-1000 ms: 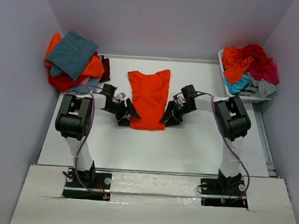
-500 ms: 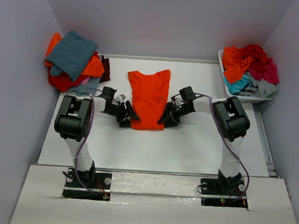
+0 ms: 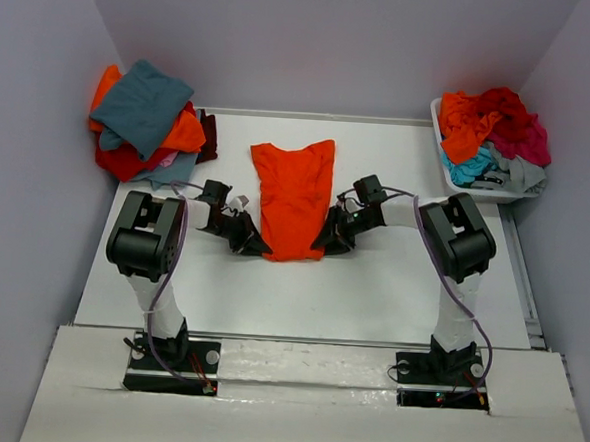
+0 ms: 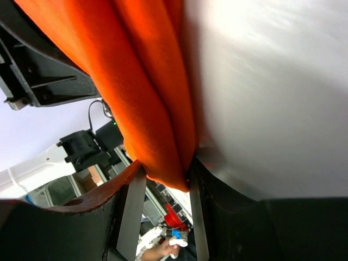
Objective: Fold and stack the t-shirts
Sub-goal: Grab one side of the 2/3 rectangular tshirt with both arms
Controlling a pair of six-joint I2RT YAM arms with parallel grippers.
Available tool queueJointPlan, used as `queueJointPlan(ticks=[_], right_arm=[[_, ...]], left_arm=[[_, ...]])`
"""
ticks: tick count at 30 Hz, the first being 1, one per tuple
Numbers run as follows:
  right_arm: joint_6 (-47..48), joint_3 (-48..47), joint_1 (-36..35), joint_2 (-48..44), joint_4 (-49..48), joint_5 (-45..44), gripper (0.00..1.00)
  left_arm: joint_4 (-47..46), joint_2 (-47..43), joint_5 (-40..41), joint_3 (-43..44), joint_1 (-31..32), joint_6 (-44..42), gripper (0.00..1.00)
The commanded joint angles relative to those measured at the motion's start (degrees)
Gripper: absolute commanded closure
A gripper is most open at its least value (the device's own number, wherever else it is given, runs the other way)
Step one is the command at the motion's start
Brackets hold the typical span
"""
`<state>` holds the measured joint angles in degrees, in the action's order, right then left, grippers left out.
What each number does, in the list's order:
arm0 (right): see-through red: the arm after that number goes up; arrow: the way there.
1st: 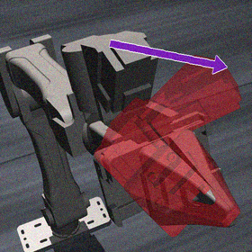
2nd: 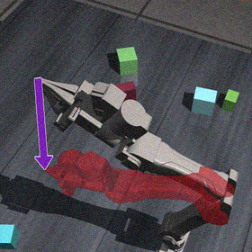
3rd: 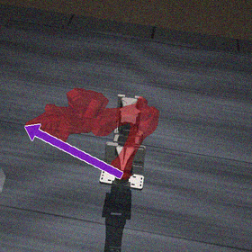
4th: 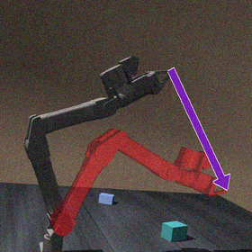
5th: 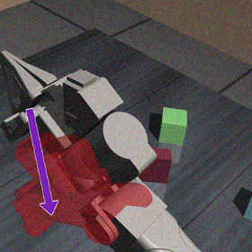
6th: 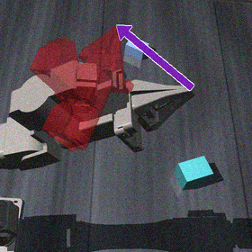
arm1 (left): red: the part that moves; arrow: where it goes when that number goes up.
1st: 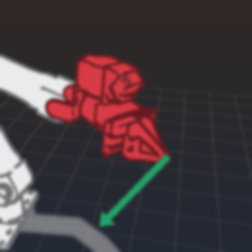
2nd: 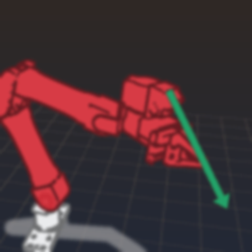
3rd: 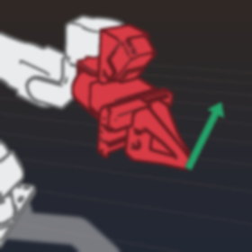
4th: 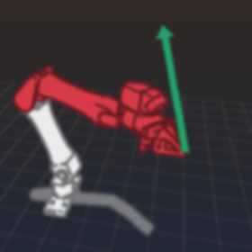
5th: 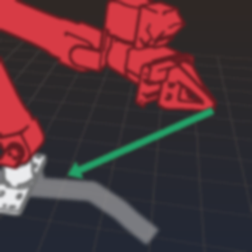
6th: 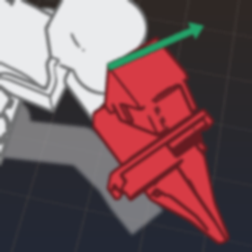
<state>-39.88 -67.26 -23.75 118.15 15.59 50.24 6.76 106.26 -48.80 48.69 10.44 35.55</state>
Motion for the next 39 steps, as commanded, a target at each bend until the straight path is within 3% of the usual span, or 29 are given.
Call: queueJointPlan(ticks=[1, 5, 15, 27, 33, 36, 39], right_arm=[[0.0, 2.0, -0.8, -2.2, 4.0, -4.4, 0.58], [1.6, 1.4, -0.8, -3.5, 7.2, -5.4, 0.63], [5.2, -0.1, -0.8, -5.8, 13.8, -5.9, 0.80], [8.9, -1.2, -1.3, -11.7, 20.9, -5.9, 0.81], [9.1, 0.0, -2.4, -10.1, 20.1, -4.2, 0.70], [9.6, 0.8, -3.5, -8.9, 18.7, -2.2, 0.52], [9.4, 1.7, -4.0, -8.2, 16.8, -1.4, 0.48]], left_arm=[[3.1, -0.8, 10.3, -3.1, 0.5, -3.6, 0.88], [4.0, -2.9, 10.4, -3.2, 0.5, -4.4, 0.94], [8.8, -9.1, 11.0, -3.2, 0.5, -7.0, 0.94], [17.3, -18.3, 12.8, -2.3, 1.5, -10.9, 0.94], [16.4, -17.2, 13.2, -3.8, 2.1, -11.4, 0.94], [15.6, -15.6, 13.2, -4.1, 2.7, -11.7, 0.94], [15.4, -14.2, 13.5, -4.3, 2.7, -11.9, 0.94]])
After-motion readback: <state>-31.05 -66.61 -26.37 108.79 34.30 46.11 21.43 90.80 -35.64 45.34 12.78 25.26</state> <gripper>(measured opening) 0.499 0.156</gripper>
